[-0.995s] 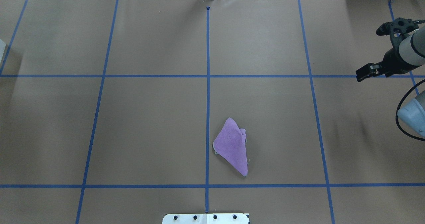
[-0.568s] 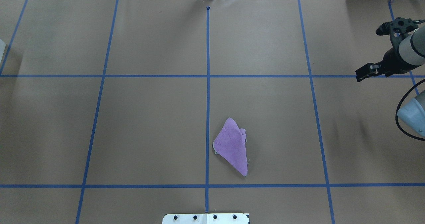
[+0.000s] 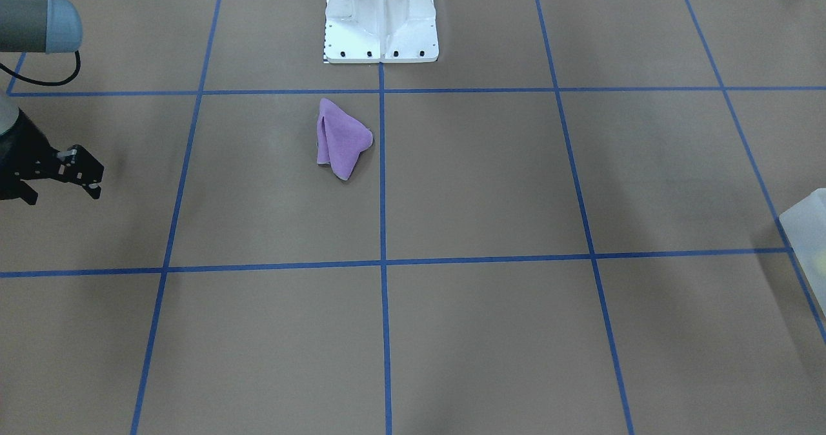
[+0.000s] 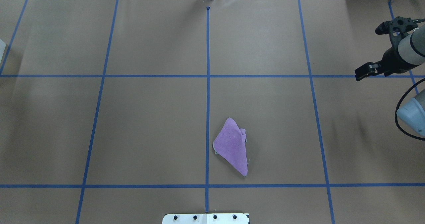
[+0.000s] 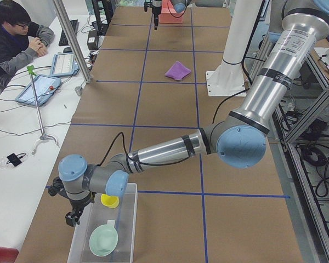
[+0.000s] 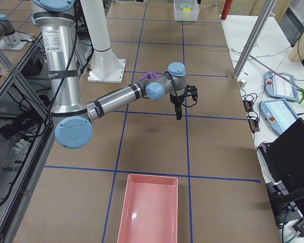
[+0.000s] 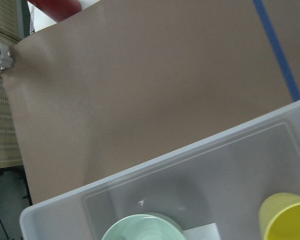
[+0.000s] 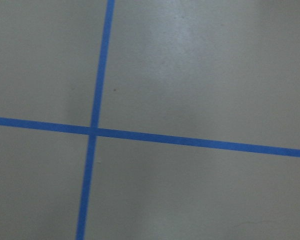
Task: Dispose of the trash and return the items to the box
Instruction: 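Reach the right gripper down to the purple cloth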
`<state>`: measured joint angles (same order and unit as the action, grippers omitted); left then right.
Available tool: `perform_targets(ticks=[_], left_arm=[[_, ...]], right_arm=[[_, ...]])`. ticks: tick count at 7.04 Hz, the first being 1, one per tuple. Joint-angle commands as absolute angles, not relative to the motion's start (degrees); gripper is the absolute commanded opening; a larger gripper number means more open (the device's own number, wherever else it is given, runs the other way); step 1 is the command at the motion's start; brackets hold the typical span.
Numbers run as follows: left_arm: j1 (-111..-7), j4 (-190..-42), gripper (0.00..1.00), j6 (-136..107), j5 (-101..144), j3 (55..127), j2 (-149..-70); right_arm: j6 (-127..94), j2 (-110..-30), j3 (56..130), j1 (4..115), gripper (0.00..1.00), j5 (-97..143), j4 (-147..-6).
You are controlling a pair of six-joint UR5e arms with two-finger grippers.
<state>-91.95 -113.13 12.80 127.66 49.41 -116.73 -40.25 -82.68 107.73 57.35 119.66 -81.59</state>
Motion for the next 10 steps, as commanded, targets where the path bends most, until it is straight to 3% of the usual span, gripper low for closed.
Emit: perform_targets(ticks=[1,3,6,7,10], left_arm=[[-92.4,-104.1,0.99,9.9,136.6,56.1,-115.9],[-92.5,-100.6,0.99,6.3,137.2,60.3,-111.9],[-92.5,-89.5,0.99,3.0,137.1,82.7,-96.2],[-92.4,-89.4,0.99,2.6,137.1,85.8,-93.7],[-92.3,-89.4,0.99,2.6,137.3,86.0,-93.5]], right_arm=[[-54.2,-79.5,111.9,51.4,1.0,119.3,-81.6],[-64.3,-79.4,117.5,43.2,1.0,113.4,-82.2],[-73.5,-78.9,125.5,34.0,1.0,108.7,-89.2],[-76.3,-75.4,126.2,29.9,1.0,104.3,-93.6],[-88.8,-65.1,120.9,18.1,0.99,93.4,-98.9]])
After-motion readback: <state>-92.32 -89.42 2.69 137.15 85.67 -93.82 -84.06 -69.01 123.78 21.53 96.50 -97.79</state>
